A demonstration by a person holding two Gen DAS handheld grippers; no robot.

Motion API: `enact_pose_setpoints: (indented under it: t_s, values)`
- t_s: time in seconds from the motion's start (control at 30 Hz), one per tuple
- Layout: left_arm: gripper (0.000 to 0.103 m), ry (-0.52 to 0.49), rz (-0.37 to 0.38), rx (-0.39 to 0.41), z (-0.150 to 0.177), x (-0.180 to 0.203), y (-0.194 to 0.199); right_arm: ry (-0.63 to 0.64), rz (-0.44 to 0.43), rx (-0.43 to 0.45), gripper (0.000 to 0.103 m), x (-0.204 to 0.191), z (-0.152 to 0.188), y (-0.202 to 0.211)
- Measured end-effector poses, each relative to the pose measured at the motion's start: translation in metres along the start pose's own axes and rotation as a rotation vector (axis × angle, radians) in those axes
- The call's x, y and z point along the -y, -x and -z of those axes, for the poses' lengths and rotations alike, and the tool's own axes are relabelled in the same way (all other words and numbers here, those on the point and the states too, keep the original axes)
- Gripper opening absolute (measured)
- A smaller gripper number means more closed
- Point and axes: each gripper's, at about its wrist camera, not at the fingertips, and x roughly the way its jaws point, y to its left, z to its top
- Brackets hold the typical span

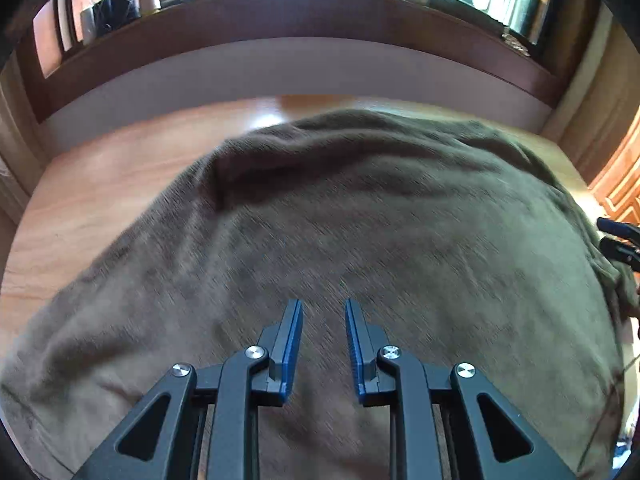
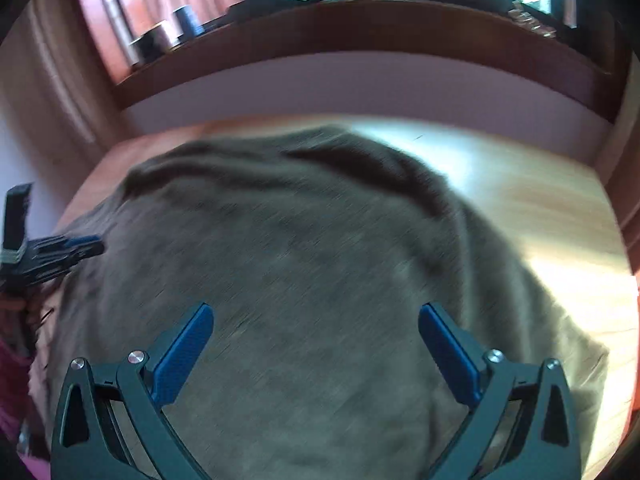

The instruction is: Fold clothes

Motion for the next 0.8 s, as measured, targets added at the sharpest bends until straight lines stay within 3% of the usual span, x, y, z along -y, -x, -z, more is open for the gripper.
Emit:
enact_pose_setpoints:
  t_s: [0.07,0.17,0.27,0.53,0.63,0.8]
  values:
    - [0.023,-0.028,0.06,-0.021,0.038,0.014,0.016,0.043,-0.054,-0.053,0.103,-0.018,0.032,0.008]
    - [0.023,-0.081,0.072,-0.059,0.082,0.022,0.027,0.077,-0.088,-0.121,0.103,-0.027,0.074,0.01]
    - [0.023,-0.107,0.072,-0.093,0.113,0.023,0.034,0.076,-0.056,-0.14,0.103,-0.032,0.106,0.022]
    - [0.023,-0.147,0.044,-0.107,0.167,0.012,0.069,0.025,-0.117,0.045,0.103,-0.033,0.14,0.11]
    - [0.023,-0.151,0.04,-0.095,0.176,0.011,0.075,0.066,-0.043,0.049,0.103,-0.039,0.149,0.107]
    - [0.023,-0.148,0.03,-0.091,0.18,0.012,0.082,0.079,0.193,-0.037,0.103,-0.04,0.148,0.051]
